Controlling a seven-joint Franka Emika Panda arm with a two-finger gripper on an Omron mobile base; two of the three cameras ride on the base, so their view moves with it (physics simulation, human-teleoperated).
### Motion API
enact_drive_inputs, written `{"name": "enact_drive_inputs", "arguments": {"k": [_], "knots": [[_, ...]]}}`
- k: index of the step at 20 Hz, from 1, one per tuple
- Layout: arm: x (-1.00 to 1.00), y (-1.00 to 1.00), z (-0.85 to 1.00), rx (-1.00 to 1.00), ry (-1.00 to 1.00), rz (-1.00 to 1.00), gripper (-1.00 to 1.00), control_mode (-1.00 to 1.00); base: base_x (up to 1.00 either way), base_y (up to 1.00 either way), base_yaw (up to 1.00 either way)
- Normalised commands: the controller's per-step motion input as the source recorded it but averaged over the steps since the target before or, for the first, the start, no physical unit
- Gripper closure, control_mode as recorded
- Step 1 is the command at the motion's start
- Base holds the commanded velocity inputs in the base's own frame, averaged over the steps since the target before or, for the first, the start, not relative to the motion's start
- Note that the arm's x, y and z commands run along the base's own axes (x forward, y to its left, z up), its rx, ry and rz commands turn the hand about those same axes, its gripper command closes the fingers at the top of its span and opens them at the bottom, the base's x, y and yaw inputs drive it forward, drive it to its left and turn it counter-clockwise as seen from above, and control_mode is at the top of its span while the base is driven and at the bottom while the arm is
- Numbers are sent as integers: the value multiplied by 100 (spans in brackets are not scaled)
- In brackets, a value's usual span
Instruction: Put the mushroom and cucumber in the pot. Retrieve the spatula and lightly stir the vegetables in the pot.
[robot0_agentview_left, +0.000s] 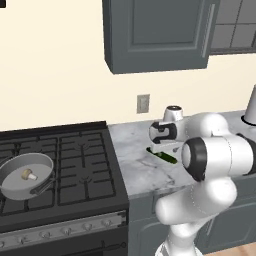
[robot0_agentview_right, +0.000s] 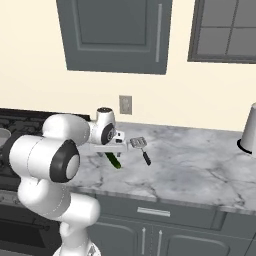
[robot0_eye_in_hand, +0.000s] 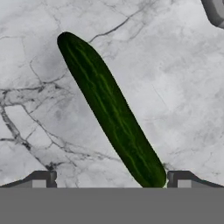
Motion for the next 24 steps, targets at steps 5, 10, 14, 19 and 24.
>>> {"name": "enact_drive_inputs", "arguments": {"k": [5, 10, 14, 19, 24], "knots": [[26, -3, -11, 0, 0, 0, -100, -100, 0, 0, 0], [18, -11, -4, 0, 2, 1, -100, -100, 0, 0, 0], [6, -4, -2, 0, 5, 1, -100, -100, 0, 0, 0], [0, 0, -23, 0, 5, 1, -100, -100, 0, 0, 0], [0, 0, -50, 0, 3, 0, -100, -100, 0, 0, 0]]}}
